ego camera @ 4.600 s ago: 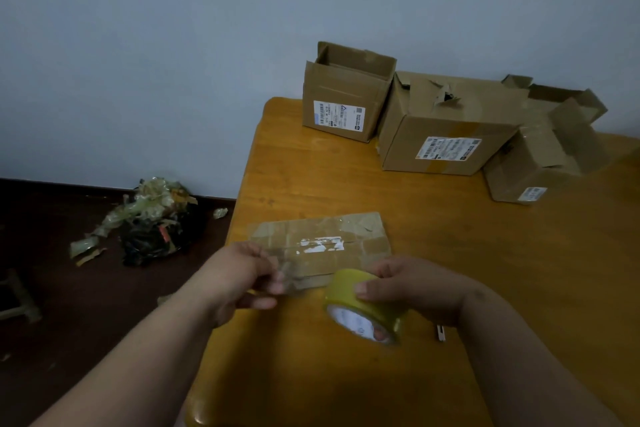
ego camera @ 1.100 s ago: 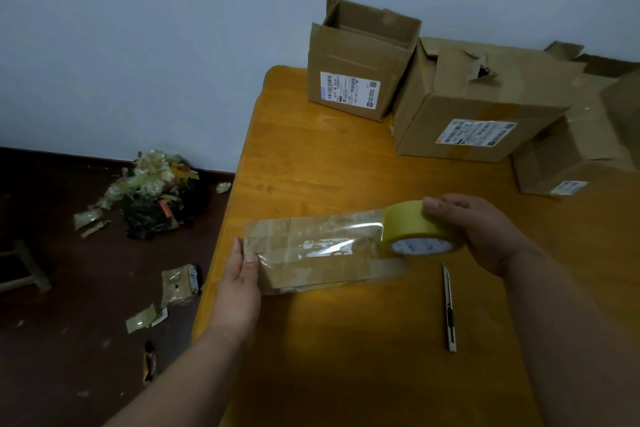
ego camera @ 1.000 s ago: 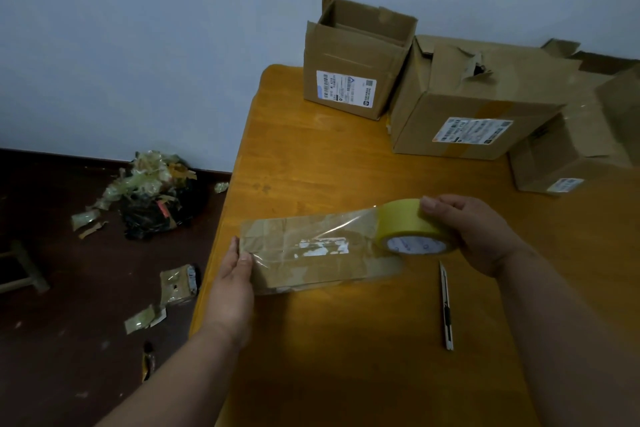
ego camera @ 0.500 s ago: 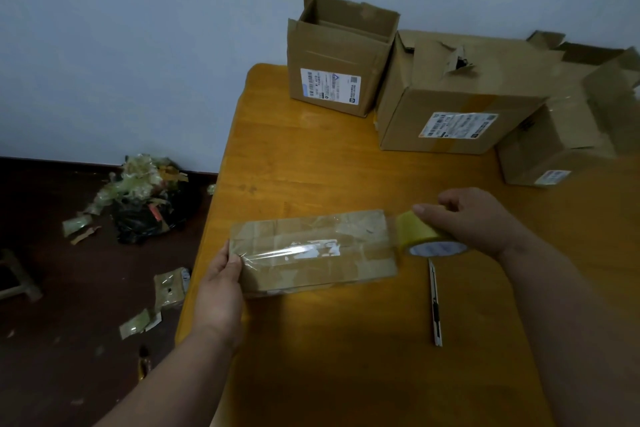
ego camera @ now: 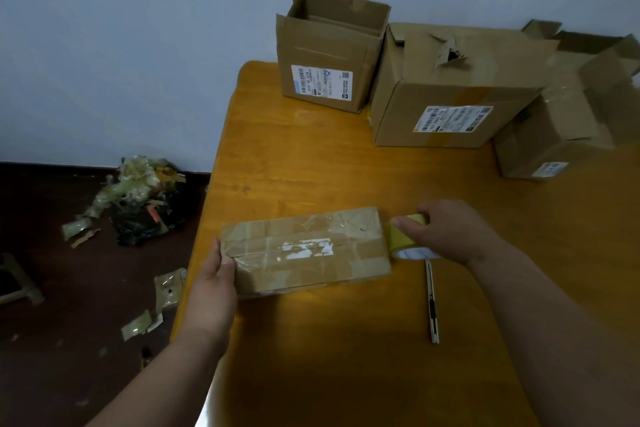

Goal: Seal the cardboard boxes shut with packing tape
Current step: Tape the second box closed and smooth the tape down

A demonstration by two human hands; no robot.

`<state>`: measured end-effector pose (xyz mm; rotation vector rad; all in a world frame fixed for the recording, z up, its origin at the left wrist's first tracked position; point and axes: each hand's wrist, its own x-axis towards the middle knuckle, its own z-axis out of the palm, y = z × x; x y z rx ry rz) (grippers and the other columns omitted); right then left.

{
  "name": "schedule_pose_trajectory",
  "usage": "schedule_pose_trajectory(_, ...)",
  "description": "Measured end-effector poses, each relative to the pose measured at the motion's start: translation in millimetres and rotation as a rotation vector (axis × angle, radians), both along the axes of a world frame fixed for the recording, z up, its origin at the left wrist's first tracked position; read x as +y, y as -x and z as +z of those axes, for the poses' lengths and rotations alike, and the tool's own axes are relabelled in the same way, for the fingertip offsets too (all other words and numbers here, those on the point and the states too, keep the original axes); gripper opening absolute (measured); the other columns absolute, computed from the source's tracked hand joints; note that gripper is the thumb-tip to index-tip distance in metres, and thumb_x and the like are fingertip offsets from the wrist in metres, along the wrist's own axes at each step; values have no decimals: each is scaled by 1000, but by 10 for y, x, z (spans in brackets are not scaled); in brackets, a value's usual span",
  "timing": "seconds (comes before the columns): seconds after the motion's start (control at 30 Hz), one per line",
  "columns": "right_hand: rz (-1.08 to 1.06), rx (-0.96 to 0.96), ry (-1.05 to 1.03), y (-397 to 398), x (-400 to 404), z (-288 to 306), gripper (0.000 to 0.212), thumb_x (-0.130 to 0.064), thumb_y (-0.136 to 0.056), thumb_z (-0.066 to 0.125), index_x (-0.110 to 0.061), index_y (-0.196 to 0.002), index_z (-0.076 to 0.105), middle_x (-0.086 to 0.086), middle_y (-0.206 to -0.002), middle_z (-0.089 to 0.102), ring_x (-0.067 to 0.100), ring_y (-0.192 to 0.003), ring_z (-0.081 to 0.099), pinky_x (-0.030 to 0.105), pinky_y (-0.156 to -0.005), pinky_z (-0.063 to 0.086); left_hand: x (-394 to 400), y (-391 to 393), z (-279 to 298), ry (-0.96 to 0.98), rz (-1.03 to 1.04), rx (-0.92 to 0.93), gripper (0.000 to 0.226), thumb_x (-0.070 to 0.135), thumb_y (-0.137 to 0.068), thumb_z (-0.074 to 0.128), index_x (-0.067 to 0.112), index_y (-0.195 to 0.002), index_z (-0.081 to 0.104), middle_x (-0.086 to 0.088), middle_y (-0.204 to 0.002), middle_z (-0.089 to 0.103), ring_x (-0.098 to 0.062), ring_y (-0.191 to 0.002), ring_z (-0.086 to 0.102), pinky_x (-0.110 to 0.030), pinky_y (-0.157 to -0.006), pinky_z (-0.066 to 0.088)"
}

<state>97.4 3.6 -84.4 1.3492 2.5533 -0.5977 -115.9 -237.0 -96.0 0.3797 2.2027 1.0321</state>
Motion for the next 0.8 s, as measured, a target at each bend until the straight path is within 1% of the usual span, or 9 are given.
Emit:
schedule_pose_trajectory(0.07,10,-2,-8,18,-11,-6,58,-65,-91,46,-14,-108,66,-5,-76,54,13,-72,53,28,-58,37,-41,88,-101,123,-190,316,59,10,-104,34,17,-157,9,4,-162,14,-20,-151,7,-35,-121,10)
schedule_pose_trajectory(0.17,22,11,3,29,-38,-4,59,-64,-92,45,-12,-113,65,-3,-79,56,15,-77,55,28,-60,38,-33,77,-265,240,-669,707,60,19,-102,27,17,-154,-2,-3,-164,-4,-18,-150,-12,-36,-122,-5)
schedule_pose_trajectory(0.23,14,16,20,25,-61,-4,61,-63,-93,45,-12,-119,63,1,-86,60,17,-81,56,29,-63,41,27,-10,-247,357,-837,752,62,49,-99,0,17,-152,-7,-4,-162,-10,-21,-149,-17,-41,-122,-8)
schedule_pose_trajectory(0.33,-11,29,48,1,-91,-3,60,-60,-95,44,-11,-124,61,8,-96,65,21,-88,59,32,-73,49,93,-26,-205,500,-934,751,95,77,-72,-27,17,-145,-30,-2,-152,-38,-23,-142,-35,-48,-119,-16)
schedule_pose_trajectory(0.47,-16,34,75,-4,-108,-9,60,-60,-95,45,-10,-124,62,9,-102,67,20,-91,60,32,-74,49,226,-173,-97,437,-966,799,88,79,-83,-9,20,-145,-31,0,-153,-38,-24,-141,-37,-52,-116,-19)
schedule_pose_trajectory(0.6,-31,59,89,-8,-122,-38,54,-58,-95,47,-10,-111,64,-3,-75,55,10,-68,50,27,-54,34,370,-315,-103,436,-1129,747,91,77,-78,-7,22,-146,-31,2,-153,-39,-19,-140,-38,-49,-118,-17)
schedule_pose_trajectory(0.67,-33,62,92,-16,-123,-42,46,-58,-94,47,-15,-98,63,-6,-69,49,9,-64,45,26,-52,28,423,-315,-102,386,-1096,788,91,79,-84,3,20,-149,-24,1,-155,-34,-20,-145,-29,-48,-120,-11)
schedule_pose_trajectory(0.73,-16,73,112,-12,-138,-54,42,-59,-93,48,-19,-83,55,-4,-68,50,12,-63,46,27,-52,29,467,-365,-114,293,-1089,813,87,73,-91,14,19,-154,-7,-3,-162,-15,-22,-150,-13,-47,-120,-4)
schedule_pose_trajectory(0.8,-7,96,141,-12,-162,-88,36,-60,-92,49,-26,-80,49,-8,-68,48,8,-62,45,27,-53,28,503,-428,-172,288,-1187,843,89,73,-87,11,20,-154,-15,-3,-162,-21,-22,-147,-24,-48,-119,-11)
